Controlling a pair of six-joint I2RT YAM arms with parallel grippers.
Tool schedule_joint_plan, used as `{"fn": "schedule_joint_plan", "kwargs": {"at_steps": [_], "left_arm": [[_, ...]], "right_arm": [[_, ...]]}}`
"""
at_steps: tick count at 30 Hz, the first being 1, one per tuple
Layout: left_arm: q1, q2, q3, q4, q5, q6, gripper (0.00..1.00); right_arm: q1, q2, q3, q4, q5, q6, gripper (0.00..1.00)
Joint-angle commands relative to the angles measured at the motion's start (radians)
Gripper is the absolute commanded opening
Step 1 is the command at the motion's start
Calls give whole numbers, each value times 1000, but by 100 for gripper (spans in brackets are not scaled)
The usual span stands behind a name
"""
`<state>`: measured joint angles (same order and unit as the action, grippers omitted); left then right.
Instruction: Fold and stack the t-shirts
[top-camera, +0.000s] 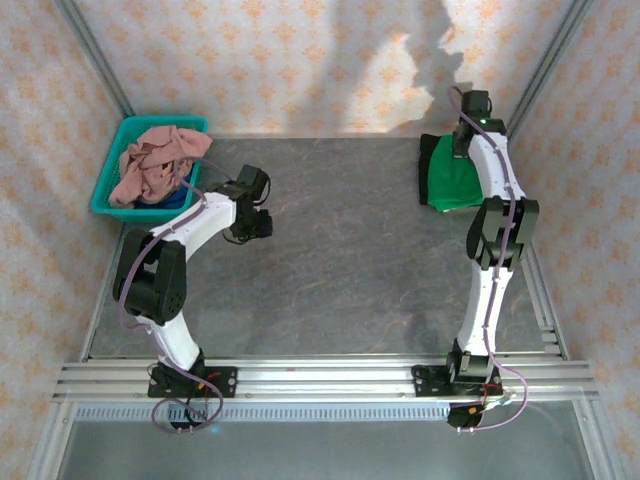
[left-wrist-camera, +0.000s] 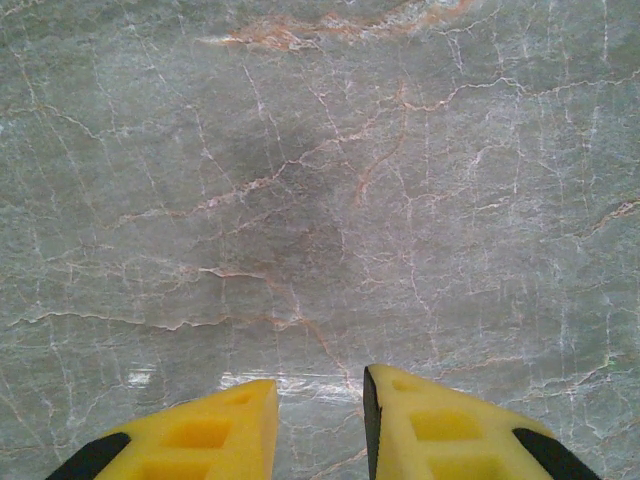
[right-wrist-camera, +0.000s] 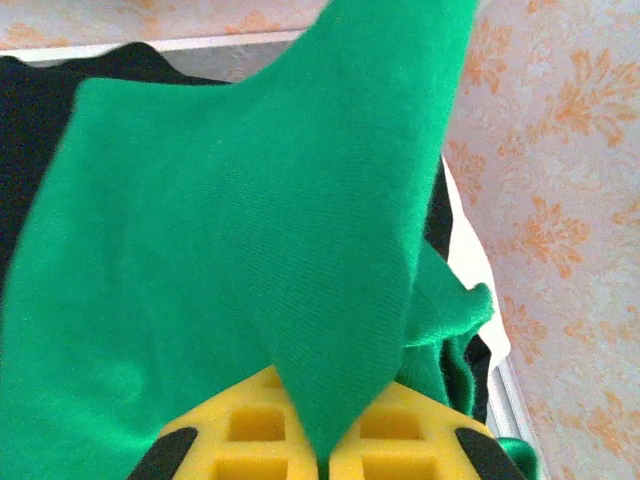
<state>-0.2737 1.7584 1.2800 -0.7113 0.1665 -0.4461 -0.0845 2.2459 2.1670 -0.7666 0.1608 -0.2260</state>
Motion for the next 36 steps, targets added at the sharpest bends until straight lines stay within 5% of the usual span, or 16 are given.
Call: {"fn": "schedule_joint_plan", "kwargs": {"at_steps": [1, 6, 10, 13, 16, 20, 23, 31, 36], "left_arm": [[7, -28, -10, -33, -27, 3, 29], [8, -21, -10, -40, -31, 3, 29], [8, -24, -12, -38, -31, 1, 29], [8, -27, -11, -43, -32, 1, 30], [8, -28, -5, -49, -31, 7, 30], [8, -28, -3, -47, -30, 6, 30], [8, -30, -7, -41, -22, 3, 31], [8, -30, -16, -21, -6, 1, 31], [8, -38, -42, -3, 4, 3, 31]], "right_arm": [[-21, 35, 77, 35, -35, -31, 0], [-33, 77, 155, 10, -21, -65, 0], [-54, 128, 174, -6, 83, -26, 25], [-83, 168, 255, -95, 124, 56, 31], [-93, 148, 258, -127, 191, 107, 52], [-93, 114, 264, -186, 214, 171, 63], [-93, 60, 240, -211, 194, 241, 64], [-80, -113, -152, 88, -203, 333, 62], [-96, 16, -116, -4, -144, 425, 58]]}}
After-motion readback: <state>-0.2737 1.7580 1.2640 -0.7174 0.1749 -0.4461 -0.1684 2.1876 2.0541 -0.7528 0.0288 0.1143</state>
